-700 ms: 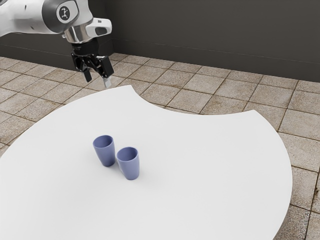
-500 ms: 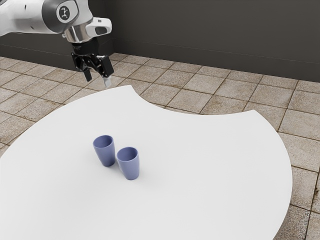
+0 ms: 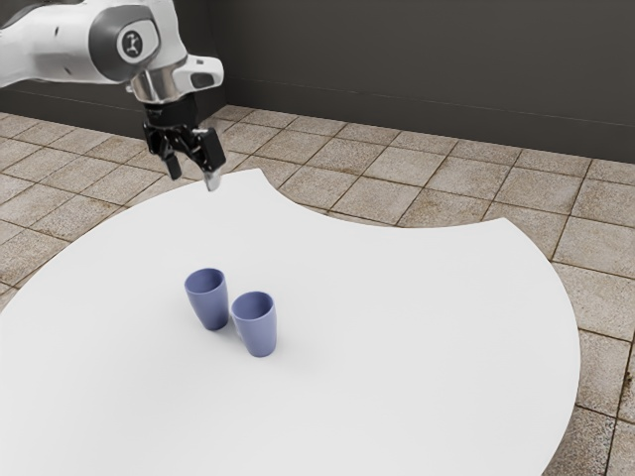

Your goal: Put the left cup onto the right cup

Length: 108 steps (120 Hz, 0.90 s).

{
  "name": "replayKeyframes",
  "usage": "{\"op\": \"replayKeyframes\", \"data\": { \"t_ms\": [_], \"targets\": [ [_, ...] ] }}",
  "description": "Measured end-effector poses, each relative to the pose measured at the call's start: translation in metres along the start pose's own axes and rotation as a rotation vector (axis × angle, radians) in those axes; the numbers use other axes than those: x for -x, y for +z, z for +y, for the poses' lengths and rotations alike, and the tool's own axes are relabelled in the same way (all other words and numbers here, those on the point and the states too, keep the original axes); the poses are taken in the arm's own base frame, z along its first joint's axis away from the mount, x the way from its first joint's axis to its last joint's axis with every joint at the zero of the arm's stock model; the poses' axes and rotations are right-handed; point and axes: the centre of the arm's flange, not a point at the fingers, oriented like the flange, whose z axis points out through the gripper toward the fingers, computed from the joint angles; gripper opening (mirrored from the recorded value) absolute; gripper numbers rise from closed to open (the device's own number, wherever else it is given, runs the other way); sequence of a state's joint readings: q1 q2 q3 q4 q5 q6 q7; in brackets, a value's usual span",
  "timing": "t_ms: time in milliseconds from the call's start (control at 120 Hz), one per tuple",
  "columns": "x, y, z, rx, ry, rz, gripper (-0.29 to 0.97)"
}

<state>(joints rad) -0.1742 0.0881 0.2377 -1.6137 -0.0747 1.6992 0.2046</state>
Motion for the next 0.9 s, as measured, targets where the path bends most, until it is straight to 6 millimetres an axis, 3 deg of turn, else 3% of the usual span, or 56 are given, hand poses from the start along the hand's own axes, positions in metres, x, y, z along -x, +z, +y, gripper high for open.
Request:
{"op": "replayKeyframes", "data": {
  "t_ms": [283, 900],
  "targets": [
    [0.006, 0.038, -0.009, 0.011, -0.019, -0.056, 0.68],
    [0.001, 0.121, -0.07, -0.006, -0.011, -0.104, 0.68]
  ]
}}
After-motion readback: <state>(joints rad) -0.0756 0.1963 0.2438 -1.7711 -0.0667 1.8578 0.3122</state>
